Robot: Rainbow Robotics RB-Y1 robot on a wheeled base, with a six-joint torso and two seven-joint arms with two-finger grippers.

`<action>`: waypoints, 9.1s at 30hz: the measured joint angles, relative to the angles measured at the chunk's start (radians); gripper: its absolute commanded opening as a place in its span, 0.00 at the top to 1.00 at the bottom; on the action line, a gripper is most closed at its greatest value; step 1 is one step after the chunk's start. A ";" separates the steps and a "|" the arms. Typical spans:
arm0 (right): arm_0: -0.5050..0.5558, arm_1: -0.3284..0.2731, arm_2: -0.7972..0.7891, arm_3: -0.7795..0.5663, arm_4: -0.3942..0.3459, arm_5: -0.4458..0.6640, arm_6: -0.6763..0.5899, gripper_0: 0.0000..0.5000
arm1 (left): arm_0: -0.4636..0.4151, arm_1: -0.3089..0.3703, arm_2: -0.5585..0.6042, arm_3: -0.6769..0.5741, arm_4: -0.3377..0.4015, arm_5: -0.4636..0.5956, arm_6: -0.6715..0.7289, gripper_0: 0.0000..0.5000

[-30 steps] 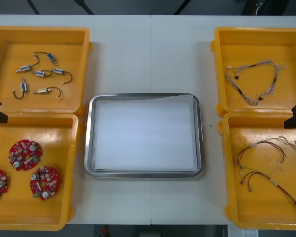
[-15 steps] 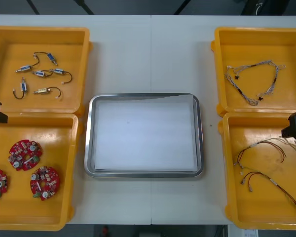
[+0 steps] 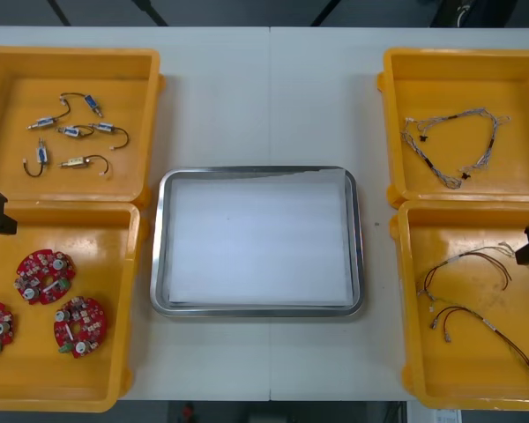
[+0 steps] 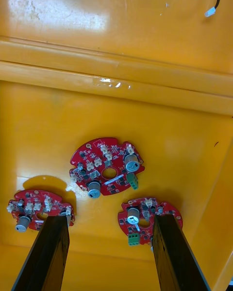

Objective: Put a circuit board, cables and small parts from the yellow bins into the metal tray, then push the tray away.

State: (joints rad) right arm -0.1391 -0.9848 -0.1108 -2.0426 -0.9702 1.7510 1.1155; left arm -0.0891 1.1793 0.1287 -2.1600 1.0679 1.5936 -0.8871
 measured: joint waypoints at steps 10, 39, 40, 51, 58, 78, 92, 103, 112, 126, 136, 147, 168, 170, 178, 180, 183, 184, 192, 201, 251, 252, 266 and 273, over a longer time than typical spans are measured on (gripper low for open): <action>0.150 -0.015 -0.075 0.000 -0.016 -0.073 0.168 0.00 | 0.043 0.000 0.000 0.000 0.000 -0.022 0.000 0.00; 0.282 -0.013 -0.092 0.251 -0.024 -0.370 0.542 0.00 | 0.400 0.000 0.116 0.000 -0.010 -0.265 -0.293 0.00; 0.282 -0.012 -0.092 0.254 -0.023 -0.370 0.542 0.00 | 0.405 0.000 0.116 0.000 -0.010 -0.268 -0.293 0.00; 0.282 -0.002 -0.065 0.286 -0.008 -0.460 0.542 0.00 | 0.420 0.000 0.116 0.038 -0.008 -0.270 -0.291 0.00; 0.282 -0.002 -0.027 0.302 -0.002 -0.480 0.542 0.00 | 0.420 0.000 0.116 0.039 -0.008 -0.272 -0.187 0.00; 0.282 -0.002 0.049 0.302 0.018 -0.510 0.542 0.00 | 0.420 0.000 0.013 0.056 -0.127 -0.371 0.159 0.00; 0.282 -0.002 0.081 0.302 0.028 -0.523 0.542 0.00 | 0.461 0.000 -0.036 0.100 -0.137 -0.476 0.162 0.00; 0.282 -0.002 0.087 0.302 0.035 -0.523 0.542 1.00 | 0.466 0.000 -0.064 0.104 -0.141 -0.530 0.241 0.00; 0.281 -0.002 0.087 0.295 0.057 -0.518 0.542 1.00 | 0.466 0.000 -0.115 0.111 -0.188 -0.557 0.267 0.00; 0.260 -0.001 -0.034 0.076 0.060 -0.241 0.542 1.00 | 0.466 0.000 -0.200 0.114 -0.266 -0.593 0.267 0.00; 0.243 -0.001 -0.121 -0.065 0.032 -0.087 0.542 1.00 | 0.467 0.000 -0.202 0.118 -0.274 -0.605 0.267 0.00; 0.104 -0.001 -0.123 -0.093 -0.076 0.080 0.541 1.00 | 0.476 0.000 -0.202 0.141 -0.281 -0.638 0.267 0.00; -0.112 -0.001 -0.123 -0.148 -0.171 0.161 0.475 1.00 | 0.476 0.000 -0.202 0.145 -0.278 -0.639 0.267 0.77; -0.122 -0.001 -0.122 -0.153 -0.173 0.161 0.470 1.00 | 0.476 0.000 -0.202 0.145 -0.278 -0.639 0.267 0.87; -0.191 -0.001 -0.056 -0.157 -0.165 0.162 0.459 1.00 | 0.476 0.000 -0.202 0.145 -0.278 -0.643 0.267 0.94; -0.204 -0.001 -0.026 -0.157 -0.146 0.162 0.457 1.00 | 0.476 0.000 -0.202 0.145 -0.278 -0.654 0.267 0.95; -0.210 -0.001 0.002 -0.157 -0.132 0.162 0.457 1.00 | 0.476 0.000 -0.202 0.145 -0.278 -0.674 0.267 0.96; -0.210 -0.001 0.005 -0.157 -0.132 0.162 0.457 1.00 | 0.476 0.001 -0.202 0.144 -0.278 -0.679 0.267 0.96; -0.210 -0.001 0.006 -0.157 -0.132 0.162 0.457 1.00 | 0.465 0.025 -0.194 0.096 -0.263 -0.621 0.267 1.00; -0.210 0.000 0.006 -0.157 -0.132 0.163 0.457 1.00 | 0.452 0.030 -0.039 -0.014 -0.152 -0.405 0.267 1.00; -0.210 0.000 0.006 -0.158 -0.131 0.165 0.457 1.00 | -0.267 0.082 -0.211 -0.106 0.204 -0.007 0.530 1.00; -0.210 0.000 0.006 -0.158 -0.131 0.165 0.457 1.00 | -0.294 0.067 -0.236 -0.111 0.186 0.009 0.587 1.00; -0.210 0.000 0.006 -0.158 -0.131 0.165 0.457 1.00 | -0.540 -0.161 -0.516 -0.131 -0.016 0.130 0.874 1.00; -0.210 0.000 0.006 -0.158 -0.131 0.165 0.457 1.00 | -0.578 -0.280 -0.634 -0.129 -0.170 0.172 0.911 1.00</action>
State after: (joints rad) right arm -0.3495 -0.9850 -0.1053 -2.2010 -1.1010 1.9162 1.5721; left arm -0.6671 0.8990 -0.5057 -2.2890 0.8979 1.7660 0.0240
